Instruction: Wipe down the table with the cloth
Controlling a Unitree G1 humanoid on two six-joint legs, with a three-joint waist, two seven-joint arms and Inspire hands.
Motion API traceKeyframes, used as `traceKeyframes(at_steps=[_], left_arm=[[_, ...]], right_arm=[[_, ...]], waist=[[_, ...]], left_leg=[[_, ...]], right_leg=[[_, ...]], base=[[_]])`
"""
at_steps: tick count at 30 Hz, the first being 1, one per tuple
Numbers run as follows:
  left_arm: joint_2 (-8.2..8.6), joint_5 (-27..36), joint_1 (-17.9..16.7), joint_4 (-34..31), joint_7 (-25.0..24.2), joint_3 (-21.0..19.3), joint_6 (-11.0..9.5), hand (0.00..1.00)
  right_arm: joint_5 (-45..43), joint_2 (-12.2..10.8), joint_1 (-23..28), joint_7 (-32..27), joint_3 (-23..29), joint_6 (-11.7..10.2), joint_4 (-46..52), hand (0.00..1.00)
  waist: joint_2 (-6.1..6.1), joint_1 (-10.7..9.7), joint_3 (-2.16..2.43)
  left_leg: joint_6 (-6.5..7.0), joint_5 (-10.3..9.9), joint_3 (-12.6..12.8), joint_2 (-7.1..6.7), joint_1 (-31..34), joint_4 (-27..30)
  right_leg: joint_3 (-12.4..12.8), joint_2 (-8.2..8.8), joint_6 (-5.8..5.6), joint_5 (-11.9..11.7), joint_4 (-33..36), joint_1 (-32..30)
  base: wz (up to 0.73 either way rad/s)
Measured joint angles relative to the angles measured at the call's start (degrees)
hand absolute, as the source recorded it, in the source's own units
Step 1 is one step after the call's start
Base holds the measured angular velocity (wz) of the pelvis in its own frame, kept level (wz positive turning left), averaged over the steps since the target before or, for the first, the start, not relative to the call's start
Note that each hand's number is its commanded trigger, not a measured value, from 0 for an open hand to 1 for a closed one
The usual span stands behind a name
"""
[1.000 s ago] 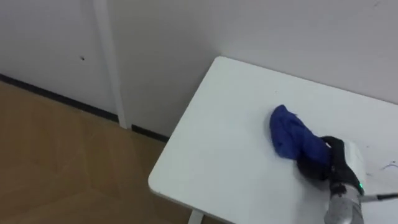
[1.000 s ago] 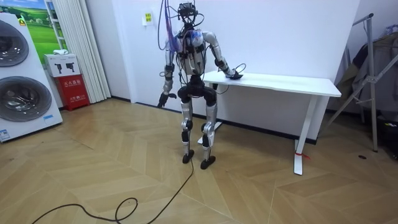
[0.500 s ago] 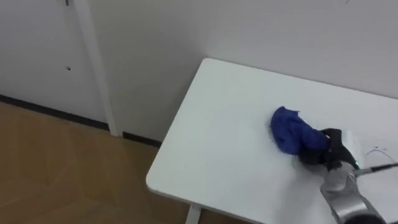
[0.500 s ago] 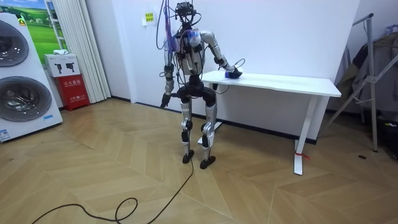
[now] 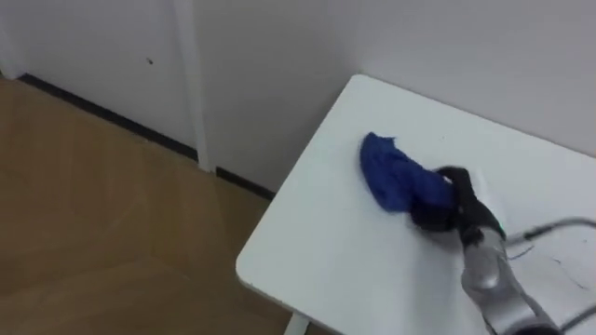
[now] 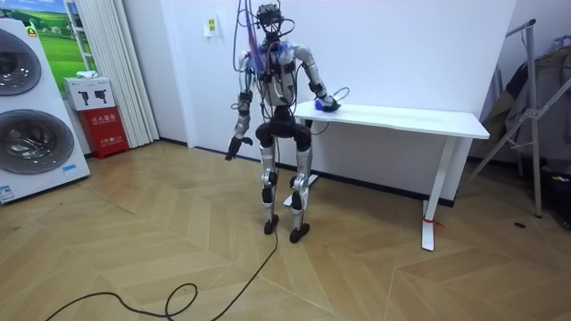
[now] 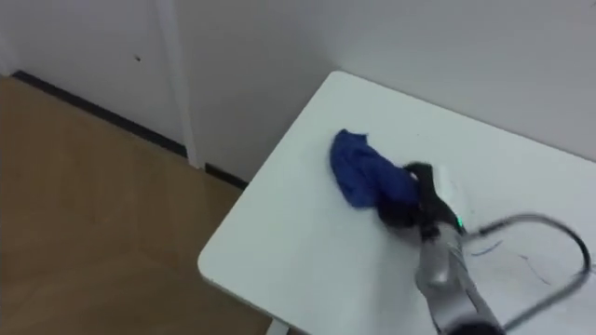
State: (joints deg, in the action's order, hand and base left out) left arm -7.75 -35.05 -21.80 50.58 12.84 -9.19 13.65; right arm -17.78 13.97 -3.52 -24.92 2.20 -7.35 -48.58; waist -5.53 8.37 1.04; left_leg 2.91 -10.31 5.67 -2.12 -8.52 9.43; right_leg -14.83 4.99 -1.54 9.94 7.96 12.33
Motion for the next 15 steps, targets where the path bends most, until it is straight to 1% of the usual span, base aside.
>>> traceKeyframes(at_steps=[1, 2, 3, 4, 5, 6, 8, 10, 11, 12, 13, 14, 15], left_arm=[[0.04, -1.03, -0.18, 0.0, 0.01, -0.71, -0.05, 0.0], [0.16, -2.77, -0.22, 0.0, 0.12, -2.18, -0.3, 0.0], [0.31, -3.39, -0.25, 0.0, 0.34, -3.59, -0.71, 0.0], [0.4, -3.37, -0.25, 0.01, 0.36, -4.28, -1.0, 0.0], [0.37, -3.33, -0.24, 0.03, 0.46, -5.11, -1.39, 0.0], [0.33, -3.3, -0.23, 0.03, 0.54, -5.28, -1.59, 0.0], [0.48, -3.13, 0.24, 0.05, 0.54, -5.08, -1.94, 0.0], [0.65, -2.51, 0.96, 0.14, 0.68, -4.7, -2.13, 0.0], [0.56, -1.35, 0.97, 0.65, 1.21, -3.67, -2.22, 0.0], [0.55, -0.07, 1.22, 1.8, 1.78, -2.6, -2.13, 0.0], [0.63, 0.65, 1.22, 2.21, 1.8, -2.27, -1.98, 0.0], [0.82, 1.4, 1.35, 3.07, 1.72, -1.49, -1.67, 0.0], [1.08, 1.93, 1.59, 3.42, 1.6, -0.91, -1.31, 0.0]], right_arm=[[0.07, 0.04, 1.19, -0.66, 1.58, -0.3, -0.07, 1.0], [0.95, 0.48, 3.96, -2.06, 4.82, -0.94, -0.11, 1.0], [2.38, 1.25, 6.42, -2.94, 7.51, -1.28, -0.24, 1.0], [3.08, 1.7, 7.44, -3.09, 8.4, -1.36, -0.3, 1.0], [4.27, 2.49, 8.67, -3.19, 9.47, -1.36, -0.98, 1.0], [4.35, 3.31, 8.74, -2.88, 10.08, -1.37, -2.36, 1.0], [4.34, 4.34, 8.78, -2.17, 10.32, -1.34, -3.38, 1.0], [4.58, 4.25, 7.2, -2.08, 10.13, -0.53, -4.24, 1.0], [4.88, 4.3, 5.41, -2.0, 9.4, 1.1, -4.89, 1.0], [5.01, 4.43, 4.14, -1.94, 8.16, 3.26, -4.73, 1.0], [4.97, 4.4, 3.29, -1.83, 7.83, 4.17, -4.83, 1.0], [4.98, 4.22, 1.27, -1.36, 7.32, 6.41, -4.85, 1.0], [4.96, 3.81, -1.49, -0.75, 5.63, 9.66, -4.95, 1.0]], waist=[[0.0, -0.98, 0.18], [0.06, -2.7, 0.33], [0.24, -3.81, 0.43], [0.47, -4.02, 0.56], [0.53, -4.42, 0.62], [0.51, -4.9, 0.63], [0.53, -5.1, 0.63], [0.48, -4.62, 0.61], [0.52, -4.05, 0.61], [0.55, -3.51, 0.59], [0.53, -3.45, 0.58], [0.57, -3.11, 0.53], [0.66, -2.07, 0.47]], left_leg=[[0.02, -0.02, 0.3, -0.02, -0.13, -0.02], [0.38, -0.24, 0.43, -0.02, -0.38, -0.06], [0.99, -0.66, 0.7, 0.09, -0.93, -0.27], [1.33, -1.1, 0.92, 0.24, -1.25, -0.48], [1.46, -1.46, 1.45, 0.33, -1.75, -0.68], [1.37, -1.82, 1.95, 0.39, -1.91, -0.5], [1.21, -2.35, 2.33, 0.39, -1.77, 0.31], [1.16, -2.32, 2.56, 0.39, -1.77, 0.59], [1.09, -2.21, 2.93, 0.43, -1.79, 0.67], [1.05, -2.1, 3.36, 0.53, -1.8, 0.7], [0.99, -2.04, 3.56, 0.61, -1.81, 0.71], [0.89, -1.89, 3.87, 0.8, -1.64, 0.72], [0.8, -1.8, 4.47, 1.08, -1.03, 0.91]], right_leg=[[0.28, 0.06, -0.01, 0.0, 0.01, 0.02], [0.51, 0.06, -0.06, -0.01, 0.04, 0.13], [0.72, -0.05, -0.25, 0.09, 0.04, 0.38], [0.75, -0.2, -0.32, 0.13, 0.04, 0.5], [1.29, -0.36, -0.38, 0.16, 0.05, 0.84], [2.08, -0.41, -0.43, 0.19, 0.27, 0.91], [2.11, -0.37, -0.57, 0.26, 0.78, 0.87], [2.18, -0.43, -0.72, 0.18, 0.94, 0.74], [2.16, -0.43, -0.87, 0.09, 0.9, 0.66], [2.13, -0.49, -0.93, 0.01, 0.93, 0.47], [2.25, -0.54, -0.85, -0.1, 0.99, 0.34], [2.32, -0.71, -0.71, -0.39, 1.26, -0.11], [2.6, -0.9, -0.45, -0.55, 2.19, -1.53]], base=[[-0.3], [-0.22], [-0.27], [-0.39], [-0.43], [-0.39], [-0.18], [-0.09], [-0.2], [-0.22], [-0.22], [-0.33], [-0.46]])
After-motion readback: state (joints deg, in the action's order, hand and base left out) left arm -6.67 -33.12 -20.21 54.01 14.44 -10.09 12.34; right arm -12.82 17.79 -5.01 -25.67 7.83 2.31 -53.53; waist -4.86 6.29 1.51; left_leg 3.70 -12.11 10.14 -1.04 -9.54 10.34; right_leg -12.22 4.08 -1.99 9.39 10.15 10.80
